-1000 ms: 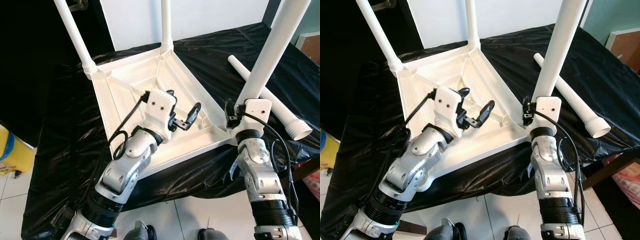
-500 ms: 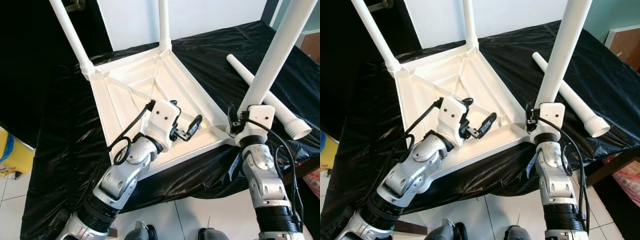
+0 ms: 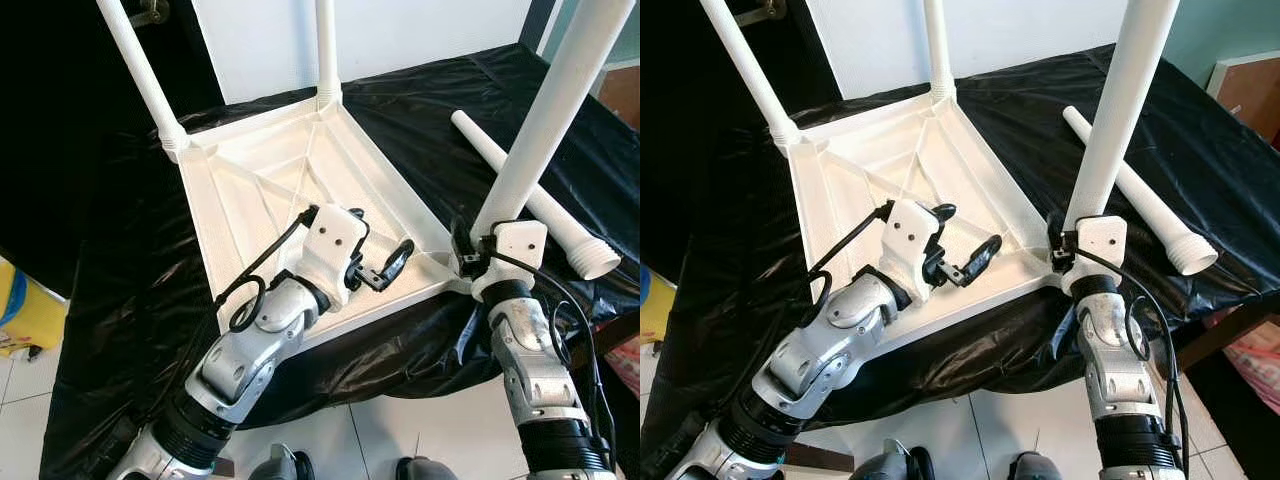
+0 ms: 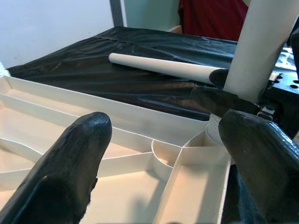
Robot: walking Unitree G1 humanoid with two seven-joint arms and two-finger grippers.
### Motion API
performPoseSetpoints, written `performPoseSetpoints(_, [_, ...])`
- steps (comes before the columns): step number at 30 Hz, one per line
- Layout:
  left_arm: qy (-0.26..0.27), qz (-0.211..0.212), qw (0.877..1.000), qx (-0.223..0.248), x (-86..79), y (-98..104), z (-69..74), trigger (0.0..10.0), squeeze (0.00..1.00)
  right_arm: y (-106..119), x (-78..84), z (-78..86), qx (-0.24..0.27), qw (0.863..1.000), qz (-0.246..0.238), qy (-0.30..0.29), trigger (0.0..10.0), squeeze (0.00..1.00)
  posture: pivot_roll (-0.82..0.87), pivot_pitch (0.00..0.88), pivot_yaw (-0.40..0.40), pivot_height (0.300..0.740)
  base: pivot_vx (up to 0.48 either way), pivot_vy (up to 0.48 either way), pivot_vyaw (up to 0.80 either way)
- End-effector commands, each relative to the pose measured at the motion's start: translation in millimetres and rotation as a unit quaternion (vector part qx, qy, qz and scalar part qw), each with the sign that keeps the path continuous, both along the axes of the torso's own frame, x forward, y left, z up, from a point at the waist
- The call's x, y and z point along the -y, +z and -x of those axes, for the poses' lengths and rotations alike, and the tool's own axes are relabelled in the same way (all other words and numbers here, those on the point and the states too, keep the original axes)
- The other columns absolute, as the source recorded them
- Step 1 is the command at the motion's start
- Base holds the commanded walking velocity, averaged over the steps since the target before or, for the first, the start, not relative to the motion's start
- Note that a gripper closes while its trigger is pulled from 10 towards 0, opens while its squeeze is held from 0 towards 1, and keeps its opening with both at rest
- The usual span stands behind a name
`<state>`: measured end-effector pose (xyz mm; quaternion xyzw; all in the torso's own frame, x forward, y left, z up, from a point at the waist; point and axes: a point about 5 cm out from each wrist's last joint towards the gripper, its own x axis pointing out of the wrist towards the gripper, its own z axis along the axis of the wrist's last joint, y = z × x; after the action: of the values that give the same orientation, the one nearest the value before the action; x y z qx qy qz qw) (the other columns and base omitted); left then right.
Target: Building children table
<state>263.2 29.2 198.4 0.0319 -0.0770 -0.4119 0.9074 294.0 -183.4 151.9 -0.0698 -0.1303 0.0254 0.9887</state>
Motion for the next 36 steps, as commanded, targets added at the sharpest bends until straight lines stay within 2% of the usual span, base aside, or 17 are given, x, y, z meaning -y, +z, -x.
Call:
performPoseSetpoints(1, [-0.143, -0.029, 0.989, -0.001, 7.8, -2.1, 14.8, 10.0, 0.0, -22.6, -5.3, 3.6, -0.047, 0.999, 0.008, 0.026, 10.0, 0.0, -0.08, 0.134, 0.1, 0.74, 0.0, 0.0, 0.0])
performPoseSetpoints(6, [-0.146, -0.03, 0.989, -0.003, 7.2, -1.1, 16.0, 10.0, 0.0, -29.8, -5.3, 3.5, -0.054, 0.997, 0.01, 0.058, 10.0, 0.0, -0.07, 0.135, 0.104, 0.74, 0.0, 0.0, 0.0])
performPoseSetpoints(7, [-0.148, -0.03, 0.989, -0.003, 6.7, 0.0, 16.4, 10.0, 0.0, -32.4, -7.3, 2.4, -0.062, 0.995, 0.012, 0.083, 10.0, 0.0, -0.07, 0.137, 0.106, 0.74, 0.0, 0.0, 0.0])
performPoseSetpoints(12, [-0.149, -0.029, 0.988, -0.005, 6.2, 0.8, 16.9, 10.0, 0.0, -34.9, -8.9, 0.9, -0.067, 0.991, 0.023, 0.109, 10.0, 0.0, -0.07, 0.138, 0.108, 0.74, 0.0, 0.0, 0.0])
performPoseSetpoints(16, [-0.15, -0.03, 0.988, -0.005, 5.8, 1.3, 17.3, 10.0, 0.0, -37.3, -8.5, 0.1, -0.073, 0.988, 0.042, 0.126, 10.0, 0.0, -0.06, 0.142, 0.107, 0.74, 0.0, 0.0, 0.0])
performPoseSetpoints(18, [-0.149, -0.03, 0.988, -0.006, 4.8, 2.5, 17.8, 10.0, 0.0, -42.9, -9.0, 1.4, -0.08, 0.982, 0.074, 0.156, 10.0, 0.0, -0.05, 0.147, 0.104, 0.74, 0.0, 0.0, 0.0])
performPoseSetpoints(25, [-0.147, -0.029, 0.989, -0.009, 3.8, 3.6, 18.7, 10.0, 0.0, -46.9, -11.0, 1.1, -0.092, 0.976, 0.066, 0.186, 10.0, 0.0, -0.05, 0.149, 0.103, 0.74, 0.0, 0.0, 0.0])
performPoseSetpoints(29, [-0.146, -0.027, 0.989, -0.01, 3.0, 5.1, 20.0, 10.0, 0.0, -44.4, -10.3, -6.0, -0.093, 0.976, 0.024, 0.195, 10.0, 0.0, -0.04, 0.152, 0.097, 0.74, 0.0, 0.0, 0.0])
performPoseSetpoints(36, [-0.144, -0.026, 0.989, -0.011, 2.6, 6.4, 20.6, 10.0, 0.0, -43.3, -9.1, -9.3, -0.094, 0.973, 0.027, 0.209, 10.0, 0.0, -0.03, 0.152, 0.089, 0.74, 0.0, 0.0, 0.0])
